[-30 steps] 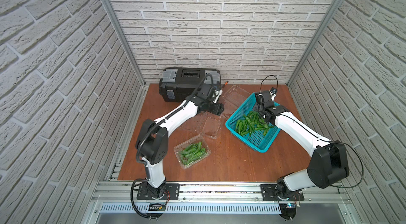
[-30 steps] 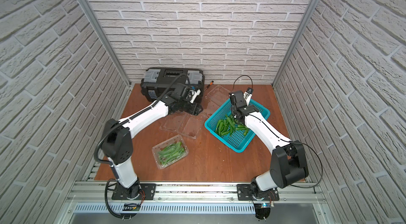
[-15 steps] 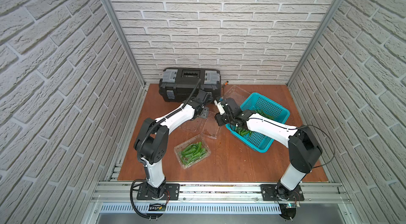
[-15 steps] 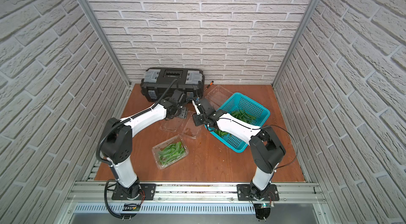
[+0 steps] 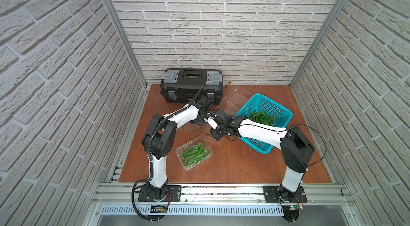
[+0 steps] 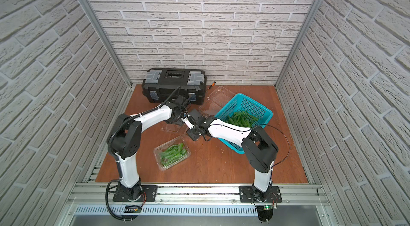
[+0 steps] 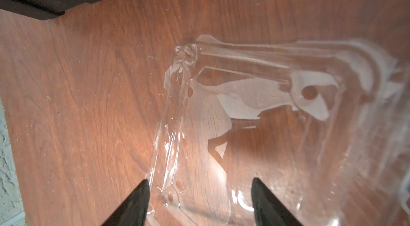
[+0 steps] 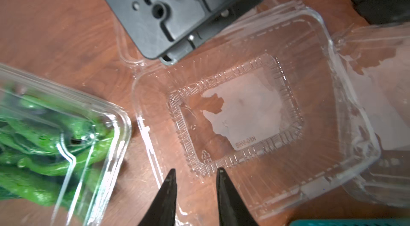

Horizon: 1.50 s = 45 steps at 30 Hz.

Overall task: Take small green peppers out of containers
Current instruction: Move the packing box to the center of the board.

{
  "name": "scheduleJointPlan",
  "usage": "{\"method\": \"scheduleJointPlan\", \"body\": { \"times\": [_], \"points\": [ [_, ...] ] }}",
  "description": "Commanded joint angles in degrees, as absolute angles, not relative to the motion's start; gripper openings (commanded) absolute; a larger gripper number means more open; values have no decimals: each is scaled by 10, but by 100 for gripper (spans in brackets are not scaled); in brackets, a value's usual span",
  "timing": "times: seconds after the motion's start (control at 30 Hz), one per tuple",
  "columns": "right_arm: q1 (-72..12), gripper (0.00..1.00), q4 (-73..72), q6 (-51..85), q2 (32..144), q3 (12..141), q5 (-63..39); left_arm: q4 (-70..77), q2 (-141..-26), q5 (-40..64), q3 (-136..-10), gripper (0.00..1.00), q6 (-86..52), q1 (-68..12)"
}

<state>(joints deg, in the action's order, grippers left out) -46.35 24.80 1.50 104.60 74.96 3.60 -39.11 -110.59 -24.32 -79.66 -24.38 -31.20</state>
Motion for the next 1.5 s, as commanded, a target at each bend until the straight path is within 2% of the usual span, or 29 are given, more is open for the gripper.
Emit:
{"method": "scheduleJointPlan", "body": {
  "times": [0.0, 0.33, 0.53, 0.87, 1.17, 1.47],
  "points": [
    [-485, 32, 196, 3, 1041, 768, 73, -381, -1100, -258, -797, 72, -256, -326],
    [-465, 32, 140, 111, 1009, 740, 221, -245, -995, -209, -726, 72, -223, -337],
    [-412, 32, 130, 198, 964, 709, 269, -224, -1004, -190, -723, 76, -184, -358],
    [-313, 32, 163, 314, 924, 672, 253, -245, -1064, -180, -745, 79, -188, -367],
    [-309, 32, 160, 317, 923, 661, 220, -298, -1120, -192, -776, 79, -213, -352],
    [-309, 32, 142, 303, 930, 662, 192, -353, -1115, -233, -774, 79, -251, -307]
  ]
}}
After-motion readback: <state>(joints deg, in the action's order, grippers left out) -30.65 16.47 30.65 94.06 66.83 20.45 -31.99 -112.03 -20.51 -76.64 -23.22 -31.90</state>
